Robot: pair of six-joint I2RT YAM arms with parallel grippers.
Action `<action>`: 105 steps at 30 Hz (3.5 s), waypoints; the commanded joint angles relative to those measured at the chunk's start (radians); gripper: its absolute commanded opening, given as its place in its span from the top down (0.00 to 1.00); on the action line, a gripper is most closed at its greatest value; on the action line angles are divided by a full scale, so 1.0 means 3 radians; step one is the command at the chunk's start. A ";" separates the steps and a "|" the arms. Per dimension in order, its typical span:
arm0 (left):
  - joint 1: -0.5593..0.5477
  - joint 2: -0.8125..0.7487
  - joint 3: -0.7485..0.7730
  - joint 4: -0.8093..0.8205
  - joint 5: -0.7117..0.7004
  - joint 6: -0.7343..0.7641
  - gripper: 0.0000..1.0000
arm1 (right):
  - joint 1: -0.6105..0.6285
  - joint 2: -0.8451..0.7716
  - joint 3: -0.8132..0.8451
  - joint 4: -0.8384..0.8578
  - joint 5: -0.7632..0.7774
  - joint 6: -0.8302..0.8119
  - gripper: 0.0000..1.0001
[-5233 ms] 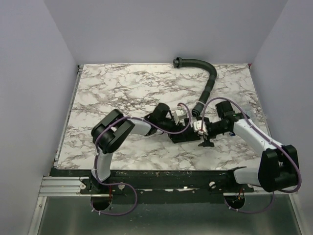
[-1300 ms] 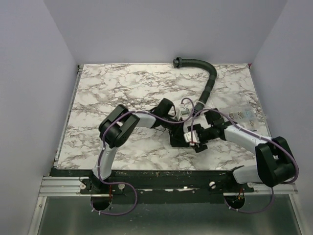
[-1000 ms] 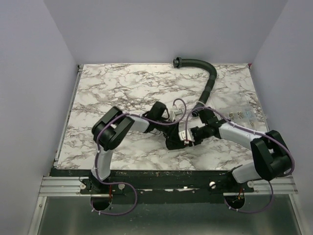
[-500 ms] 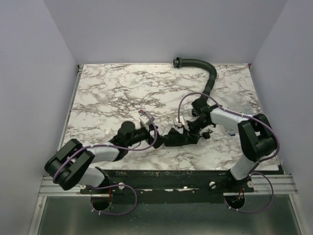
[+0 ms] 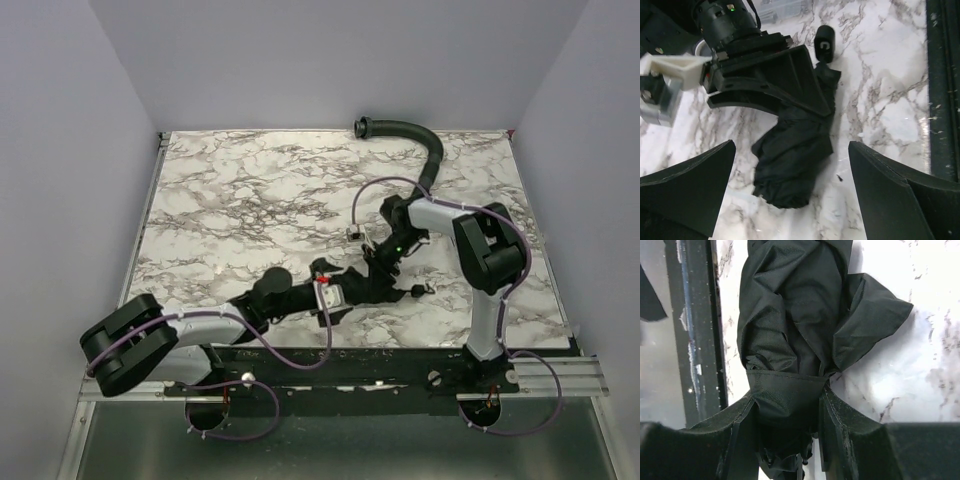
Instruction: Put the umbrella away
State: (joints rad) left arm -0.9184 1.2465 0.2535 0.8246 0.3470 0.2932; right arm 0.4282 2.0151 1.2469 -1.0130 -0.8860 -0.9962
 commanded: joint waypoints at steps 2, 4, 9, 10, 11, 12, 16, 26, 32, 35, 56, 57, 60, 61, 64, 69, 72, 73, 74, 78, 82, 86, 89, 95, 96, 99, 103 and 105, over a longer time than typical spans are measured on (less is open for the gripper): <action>-0.0126 0.0366 0.0472 -0.0832 -0.0231 0.0913 0.04 | 0.0047 0.0355 -0.0200 -0.0029 0.0857 0.0089 0.74; -0.0165 0.0536 0.0622 -0.0961 -0.0172 0.0992 0.04 | 0.0045 0.0356 -0.0199 -0.0015 0.0855 0.0099 0.73; -0.0288 0.0960 0.0911 -0.1147 -0.0021 0.1051 0.06 | 0.0049 0.0344 -0.0214 0.0047 0.0883 0.0129 0.71; -0.0319 0.1031 0.0952 -0.1164 -0.0015 0.1048 0.07 | 0.0048 0.0344 -0.0210 0.0045 0.0878 0.0129 0.70; -0.0343 0.1111 0.0995 -0.1172 -0.0011 0.1051 0.08 | 0.0049 0.0348 -0.0209 0.0051 0.0872 0.0129 0.69; -0.0366 0.1173 0.1029 -0.1188 -0.0031 0.1046 0.11 | 0.0046 0.0346 -0.0209 0.0053 0.0870 0.0133 0.69; -0.0380 0.1463 0.1377 -0.1616 -0.0184 0.0910 0.41 | 0.0045 0.0317 -0.0199 0.0052 0.0847 0.0134 0.63; -0.0086 0.1704 0.1530 -0.2114 0.0342 -0.0216 0.86 | -0.0465 -0.0322 0.0227 -0.0216 0.0349 -0.0154 0.24; 0.0335 0.1978 0.1563 -0.2129 0.1154 -0.0769 0.87 | -0.0542 -0.0907 0.0361 -0.0072 0.0325 -0.0154 0.14; 0.0423 0.2111 0.1661 -0.2272 0.1284 -0.0798 0.87 | -0.0543 -0.1162 0.0222 0.0064 0.0333 -0.0294 0.12; 0.0612 0.2956 0.2406 -0.3115 0.1842 -0.0962 0.87 | -0.0298 -0.2331 -0.1786 0.1837 0.0181 -0.1328 0.01; 0.0617 0.2992 0.2447 -0.3142 0.1863 -0.1006 0.87 | -0.0239 -0.2329 -0.1856 0.1920 0.0264 -0.1318 0.00; 0.0642 0.3113 0.2565 -0.3250 0.1933 -0.1127 0.87 | -0.0006 -0.2271 -0.2055 0.2093 0.0594 -0.1308 0.00; 0.0652 0.3145 0.2610 -0.3288 0.1958 -0.1142 0.87 | 0.0062 -0.2239 -0.2107 0.2159 0.0673 -0.1265 0.00; 0.0664 0.3212 0.2682 -0.3327 0.2006 -0.1232 0.87 | 0.0185 -0.2133 -0.2236 0.2281 0.0859 -0.1189 0.03; 0.0727 0.3180 0.2643 -0.3034 0.2053 -0.1574 0.81 | 0.0275 -0.1831 -0.2131 0.2151 0.1227 -0.0935 0.51; 0.0787 0.2949 0.2454 -0.2415 0.1965 -0.2004 0.64 | 0.0298 -0.1707 -0.2038 0.1980 0.1278 -0.0780 0.67; 0.0816 0.2824 0.2372 -0.2172 0.1920 -0.2176 0.56 | 0.0305 -0.1690 -0.2018 0.1948 0.1284 -0.0719 0.70; 0.0848 0.2705 0.2261 -0.1843 0.1850 -0.2322 0.49 | 0.0310 -0.1665 -0.1987 0.1889 0.1285 -0.0692 0.72; 0.0937 0.2077 0.1906 -0.1047 0.1410 -0.2533 0.01 | 0.0311 -0.1528 -0.1801 0.1591 0.1289 -0.0478 0.78; 0.0957 0.1286 0.1557 -0.0878 0.0656 -0.2218 0.02 | 0.0311 -0.1355 -0.1575 0.1259 0.1199 -0.0311 0.79; 0.0970 0.0484 0.0837 -0.0315 0.0002 -0.1892 0.02 | 0.0311 -0.1081 -0.1313 0.0909 0.1114 -0.0164 0.81; 0.1041 0.0106 0.0276 0.0411 -0.0276 -0.1992 0.01 | 0.0306 -0.0795 -0.1119 0.0647 0.1030 -0.0135 0.82; 0.0893 -0.0105 -0.0116 0.0614 0.0801 -0.1072 0.02 | 0.0289 -0.0306 -0.0830 0.0428 0.1000 0.0000 0.82; 0.0627 -0.0148 -0.0123 0.0347 0.0622 -0.0661 0.01 | 0.0286 -0.0255 -0.0786 0.0419 0.1004 0.0009 0.82; 0.0080 -0.0074 -0.0066 -0.0132 0.0090 0.0271 0.02 | 0.0260 -0.0170 -0.0687 0.0387 0.1010 0.0028 0.82; -0.0207 0.0256 0.0067 -0.0210 -0.0401 0.0757 0.02 | 0.0252 -0.0094 -0.0599 0.0364 0.1018 0.0025 0.82; -0.0270 0.0450 0.0206 -0.0261 -0.0551 0.0961 0.02 | 0.0254 -0.0069 -0.0573 0.0352 0.1018 0.0022 0.82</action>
State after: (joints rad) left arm -0.9596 1.2873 0.2474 0.8158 0.3542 0.3145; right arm 0.4938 1.8774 1.1328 -0.8421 -0.7460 -1.0088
